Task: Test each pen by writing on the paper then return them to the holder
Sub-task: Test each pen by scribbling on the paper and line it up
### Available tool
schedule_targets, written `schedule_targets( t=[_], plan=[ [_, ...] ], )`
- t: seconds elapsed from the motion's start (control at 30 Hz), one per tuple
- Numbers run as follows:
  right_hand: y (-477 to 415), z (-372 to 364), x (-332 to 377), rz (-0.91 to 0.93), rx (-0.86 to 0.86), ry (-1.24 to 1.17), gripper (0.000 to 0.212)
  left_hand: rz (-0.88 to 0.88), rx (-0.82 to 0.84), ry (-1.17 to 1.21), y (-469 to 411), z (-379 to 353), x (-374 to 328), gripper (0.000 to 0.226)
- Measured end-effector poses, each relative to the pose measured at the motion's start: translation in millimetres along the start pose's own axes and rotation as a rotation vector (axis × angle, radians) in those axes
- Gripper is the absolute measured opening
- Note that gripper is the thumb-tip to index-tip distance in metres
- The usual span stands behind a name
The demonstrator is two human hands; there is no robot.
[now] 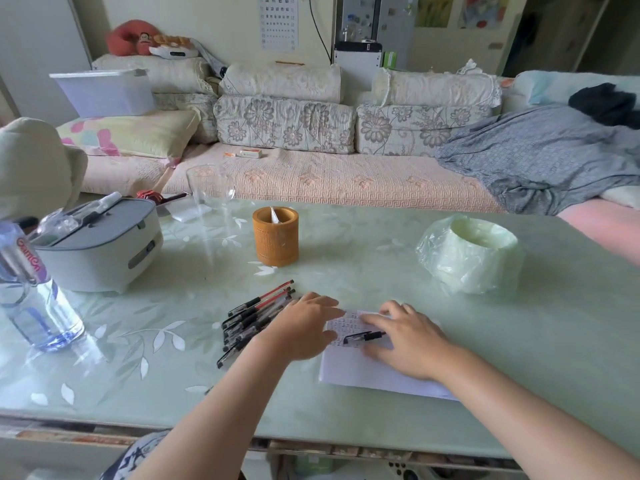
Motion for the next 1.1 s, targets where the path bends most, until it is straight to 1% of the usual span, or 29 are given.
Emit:
schedule_targets(
  t=[0.13, 0.27, 0.37, 0.43, 0.53, 0.63, 0.7, 0.8, 0.9, 1.0, 1.03, 1.1],
  plan=[
    [-4, -1, -13, 0.085, 0.003, 0.023, 0.056, -0.005, 0.05, -0.047, -14, -7, -7, 0.058],
    [-13, 2, -19, 0.098, 0.001, 0.013, 0.059, 0.027, 0.117, -0.064, -20, -14, -11, 0.06],
    [-16, 3, -20, 0.076, -0.014, 0.021, 0.059, 0.051, 0.042, -0.047, -20, -13, -6, 0.058],
    [-16, 4, -19, 0.045, -0.002, 0.021, 0.06, 0.091, -0.024, -0.088, -16, -10, 4, 0.054],
    [-14, 7, -16, 0.002, -0.002, 0.041, 0.059, 0.168, -0.02, -0.157, -6, -9, 27, 0.047],
    [-12, 13, -12, -0.022, -0.069, 0.01, 0.047, 0.204, -0.035, -0.145, -1, -10, 42, 0.044],
    [-12, 17, -9, -0.011, -0.104, -0.012, 0.037, 0.205, -0.081, -0.158, -2, -8, 45, 0.047],
    [-12, 19, -4, 0.017, -0.153, 0.019, 0.031, 0.196, -0.092, -0.175, -6, -8, 43, 0.052],
    [-15, 17, -4, 0.029, -0.15, -0.071, 0.028, 0.209, -0.149, -0.059, -10, -2, 37, 0.051],
    [-21, 12, -1, 0.055, -0.116, -0.174, 0.026, 0.181, -0.249, 0.067, -9, 14, 29, 0.04],
    [-23, 12, 1, 0.063, -0.12, -0.187, 0.026, 0.166, -0.24, 0.131, -8, 19, 24, 0.034],
    [-27, 15, 7, 0.075, -0.146, -0.199, 0.025, 0.166, -0.15, 0.287, -5, 25, 13, 0.027]
  ],
)
Point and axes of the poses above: each hand's wrist, its own y-axis away from the middle knuckle, its own z-axis out of the back of the hand, x = y × z, the point moved 2 cm from there along -y, towards the middle knuckle, and after that the axes turned 1 degree about x, right-handed, at the moved point
